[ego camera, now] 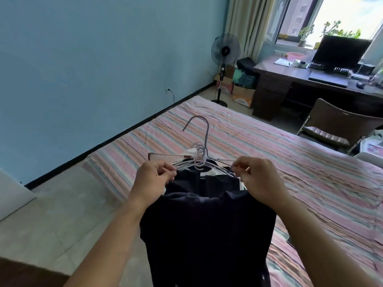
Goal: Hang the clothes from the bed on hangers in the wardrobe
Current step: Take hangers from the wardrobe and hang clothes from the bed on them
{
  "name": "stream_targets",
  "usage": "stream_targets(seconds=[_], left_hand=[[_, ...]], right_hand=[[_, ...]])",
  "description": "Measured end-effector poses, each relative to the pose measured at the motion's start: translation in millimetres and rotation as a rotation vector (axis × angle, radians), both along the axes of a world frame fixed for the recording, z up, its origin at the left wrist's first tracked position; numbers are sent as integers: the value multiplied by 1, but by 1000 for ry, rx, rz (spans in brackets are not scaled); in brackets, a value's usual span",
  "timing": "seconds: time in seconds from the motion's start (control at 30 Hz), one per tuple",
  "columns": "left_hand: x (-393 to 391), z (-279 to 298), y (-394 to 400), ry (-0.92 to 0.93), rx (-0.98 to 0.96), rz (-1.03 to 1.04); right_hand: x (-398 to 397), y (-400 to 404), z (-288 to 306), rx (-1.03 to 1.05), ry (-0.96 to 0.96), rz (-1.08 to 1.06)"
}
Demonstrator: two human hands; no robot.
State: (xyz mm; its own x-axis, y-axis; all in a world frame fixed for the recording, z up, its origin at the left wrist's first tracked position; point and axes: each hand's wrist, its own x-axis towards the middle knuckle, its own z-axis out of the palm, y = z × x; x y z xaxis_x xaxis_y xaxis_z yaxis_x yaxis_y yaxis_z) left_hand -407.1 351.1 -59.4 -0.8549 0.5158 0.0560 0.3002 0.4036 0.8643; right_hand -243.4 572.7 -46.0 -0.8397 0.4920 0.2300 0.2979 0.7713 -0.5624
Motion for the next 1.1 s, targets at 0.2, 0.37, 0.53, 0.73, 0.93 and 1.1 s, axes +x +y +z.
stream_targets(seconds=[0.2, 0.37, 0.53, 0.73, 0.93, 1.1], left_hand=[[-64, -67, 79, -112, -143, 8], [-105, -124, 133, -149, -244, 51], [-141, -174, 174, -122, -282, 106], [-172, -231, 209, 52, -478, -67], [-193, -293, 226, 37, -946, -287], [-208, -331, 243, -10, -1053, -325]], right_hand=[[-64, 77, -71, -138, -127, 15], [-115, 124, -131, -212, -252, 49], [-163, 156, -187, -192, -327, 45], [-218, 183, -247, -189, -346, -23], [-254, 207, -303, -128, -414, -50], [-267, 215, -338, -89, -441, -19]])
